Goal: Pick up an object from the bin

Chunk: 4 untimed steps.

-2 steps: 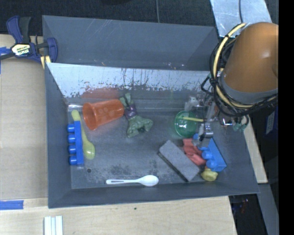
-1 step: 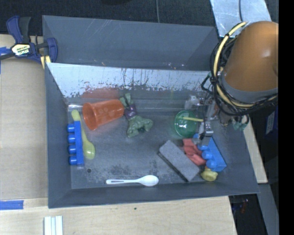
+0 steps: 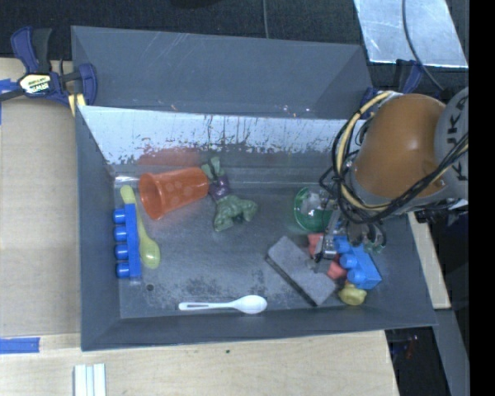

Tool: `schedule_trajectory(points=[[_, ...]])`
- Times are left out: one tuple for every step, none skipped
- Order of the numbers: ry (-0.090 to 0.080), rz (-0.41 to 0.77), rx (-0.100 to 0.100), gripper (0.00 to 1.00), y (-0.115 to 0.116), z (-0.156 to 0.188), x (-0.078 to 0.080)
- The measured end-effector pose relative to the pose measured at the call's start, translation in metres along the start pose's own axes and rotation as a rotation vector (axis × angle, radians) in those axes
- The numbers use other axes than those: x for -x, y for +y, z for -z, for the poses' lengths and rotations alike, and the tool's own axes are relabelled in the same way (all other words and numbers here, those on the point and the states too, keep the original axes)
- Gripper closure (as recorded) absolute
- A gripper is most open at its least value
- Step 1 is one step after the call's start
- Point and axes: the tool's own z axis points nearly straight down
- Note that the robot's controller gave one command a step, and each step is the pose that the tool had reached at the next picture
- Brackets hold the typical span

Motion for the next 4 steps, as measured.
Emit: schedule_trajectory(points=[[0.000, -0.034, 0.000, 0.00, -0.007, -0.015, -0.010], [0.006, -0.036, 0.000, 0.00, 0.009, -0.019, -0.036], [-0.005, -0.202, 0.000, 0.00, 0.002, -0.067, -0.043], [-0.004, -0.319, 0.000, 1.00, 0.004, -0.073, -0.042]])
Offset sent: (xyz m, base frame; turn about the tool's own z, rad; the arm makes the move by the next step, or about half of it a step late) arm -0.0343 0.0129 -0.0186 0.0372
